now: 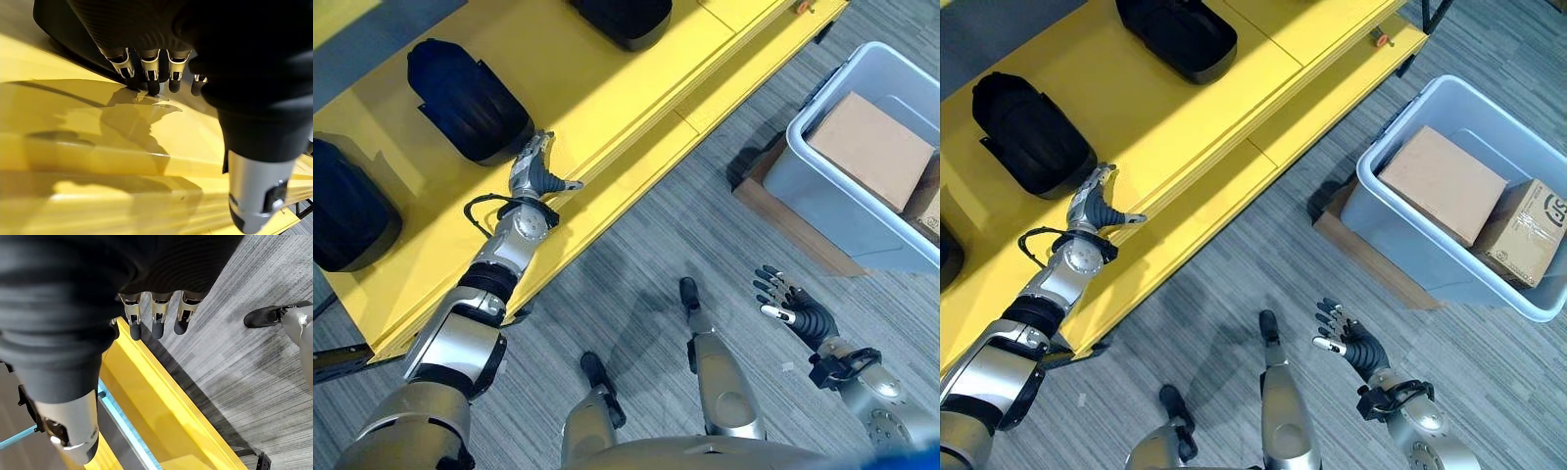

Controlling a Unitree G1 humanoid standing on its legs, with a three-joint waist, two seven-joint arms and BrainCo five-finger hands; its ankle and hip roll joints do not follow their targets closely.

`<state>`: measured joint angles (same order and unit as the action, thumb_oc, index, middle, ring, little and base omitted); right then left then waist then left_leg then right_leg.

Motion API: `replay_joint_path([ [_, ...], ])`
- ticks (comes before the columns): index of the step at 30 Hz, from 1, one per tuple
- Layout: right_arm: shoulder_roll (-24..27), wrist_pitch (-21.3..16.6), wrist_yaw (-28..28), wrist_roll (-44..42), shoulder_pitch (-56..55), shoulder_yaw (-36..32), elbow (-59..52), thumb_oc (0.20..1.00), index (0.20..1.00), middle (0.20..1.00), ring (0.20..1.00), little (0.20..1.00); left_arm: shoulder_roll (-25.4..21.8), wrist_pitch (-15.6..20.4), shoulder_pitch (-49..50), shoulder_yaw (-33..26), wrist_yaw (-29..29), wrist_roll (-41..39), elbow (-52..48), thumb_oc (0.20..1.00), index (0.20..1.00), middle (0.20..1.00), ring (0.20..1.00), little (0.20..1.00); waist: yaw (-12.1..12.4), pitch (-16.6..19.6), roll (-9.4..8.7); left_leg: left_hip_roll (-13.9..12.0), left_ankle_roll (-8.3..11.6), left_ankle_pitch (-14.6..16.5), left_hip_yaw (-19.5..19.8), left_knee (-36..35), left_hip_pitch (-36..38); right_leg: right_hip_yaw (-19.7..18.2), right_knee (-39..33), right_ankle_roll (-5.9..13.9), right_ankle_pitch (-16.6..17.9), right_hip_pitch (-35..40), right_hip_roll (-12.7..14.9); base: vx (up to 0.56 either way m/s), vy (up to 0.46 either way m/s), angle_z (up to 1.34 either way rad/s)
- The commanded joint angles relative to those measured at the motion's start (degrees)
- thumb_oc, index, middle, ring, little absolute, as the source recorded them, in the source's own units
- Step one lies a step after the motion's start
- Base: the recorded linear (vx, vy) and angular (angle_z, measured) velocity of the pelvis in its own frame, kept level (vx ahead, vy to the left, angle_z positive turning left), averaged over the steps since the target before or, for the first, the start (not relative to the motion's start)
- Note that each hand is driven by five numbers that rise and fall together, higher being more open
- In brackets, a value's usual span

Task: Move parts from the plastic box to the shelf.

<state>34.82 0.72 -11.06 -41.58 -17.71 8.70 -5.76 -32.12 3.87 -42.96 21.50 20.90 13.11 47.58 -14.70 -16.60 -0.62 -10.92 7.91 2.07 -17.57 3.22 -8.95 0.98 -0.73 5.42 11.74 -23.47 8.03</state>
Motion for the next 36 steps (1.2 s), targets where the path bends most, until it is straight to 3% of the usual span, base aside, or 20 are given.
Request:
replay_joint_path([
  [1,1.5,-3.4,-1.1,-2.16,0.16,-0.51,-3.74,1.0,1.0,1.0,1.0,1.0,-0.07,-0.21,6.73,-0.53,-3.79,-0.58,3.5,1.0,1.0,1.0,1.0,1.0,0.41,-0.05,-1.79,-1.3,-0.47,-2.22,3.8,6.88,-6.78,0.36,10.3,3.85,-10.03,0.65,1.89,0.0,0.0,0.0],
  [7,0.05,-3.96,-0.34,-1.92,1.47,-0.8,-2.48,1.0,1.0,1.0,1.0,1.0,7.21,2.94,18.17,-0.04,-8.36,-5.95,-4.24,1.0,1.0,1.0,1.0,1.0,1.46,0.42,-1.63,-1.17,-0.79,-1.89,4.35,6.91,-6.7,0.63,10.43,3.55,-10.33,1.12,1.8,0.0,-0.006,0.04],
  [11,-0.16,-4.03,-0.27,-1.81,1.96,-0.96,-2.04,1.0,1.0,1.0,1.0,1.0,7.66,4.38,24.99,0.57,-12.38,-9.97,-12.36,1.0,1.0,1.0,1.0,1.0,2.45,0.31,-1.37,-1.03,-0.98,-1.8,5.03,6.82,-6.35,1.09,10.31,3.47,-10.47,2.08,1.92,0.0,-0.006,0.03],
  [16,-1.26,-4.27,0.1,-0.9,2.49,-0.23,-1.13,1.0,1.0,1.0,1.0,1.0,7.65,7.03,37.24,-1.19,-19.52,-31.91,-23.61,1.0,1.0,1.0,1.0,1.0,4.15,0.44,-1.11,-1.1,-1.2,-2.02,6.19,6.42,-4.91,2.22,9.94,3.33,-10.64,4.52,2.34,-0.02,-0.014,0.09],
  [18,-1.95,-4.41,0.18,-0.61,2.67,0.28,-0.62,1.0,1.0,1.0,1.0,1.0,7.7,6.9,40.79,-2.14,-21.58,-38.82,-26.69,1.0,1.0,1.0,1.0,1.0,4.76,0.63,-1.3,-0.96,-1.67,-3.46,6.25,5.83,-4.79,2.59,9.2,3.04,-9.41,5.05,2.72,-0.06,-0.022,0.07],
  [22,-2.85,-4.55,0.78,0.37,3.17,1.47,0.5,1.0,1.0,1.0,1.0,1.0,7.05,5.61,47.14,-3.88,-24.42,-46.91,-32.16,1.0,1.0,1.0,1.0,1.0,6.03,1.45,-0.99,-0.89,-1.85,-3.85,7.32,4.44,-2.54,3.69,8.17,3.19,-9.54,8.13,3.27,0.02,-0.013,0.13],
  [29,-3.91,-3.63,0.88,0.71,2.54,2.0,1.46,1.0,1.0,1.0,1.0,1.0,5.61,4.68,55.06,-8.56,-26.61,-52.28,-37.88,1.0,1.0,1.0,1.0,1.0,8.24,4.36,-0.32,-0.05,-2.12,-5.01,9.21,0.61,1.86,6.79,5.55,3.52,-9.66,14.14,4.18,0.04,-0.002,0.28],
  [36,-5.43,-2.24,0.57,1.3,0.9,0.16,2.58,1.0,1.0,1.0,1.0,1.0,7.19,4.11,61.38,-15.98,-28.07,-57.59,-42.67,1.0,1.0,1.0,1.0,1.0,10.18,9.34,0.16,1.19,-2.58,-6.46,11.23,-4.39,6.15,10.62,2.49,4.09,-9.53,19.75,4.66,0.04,0.015,0.28],
])
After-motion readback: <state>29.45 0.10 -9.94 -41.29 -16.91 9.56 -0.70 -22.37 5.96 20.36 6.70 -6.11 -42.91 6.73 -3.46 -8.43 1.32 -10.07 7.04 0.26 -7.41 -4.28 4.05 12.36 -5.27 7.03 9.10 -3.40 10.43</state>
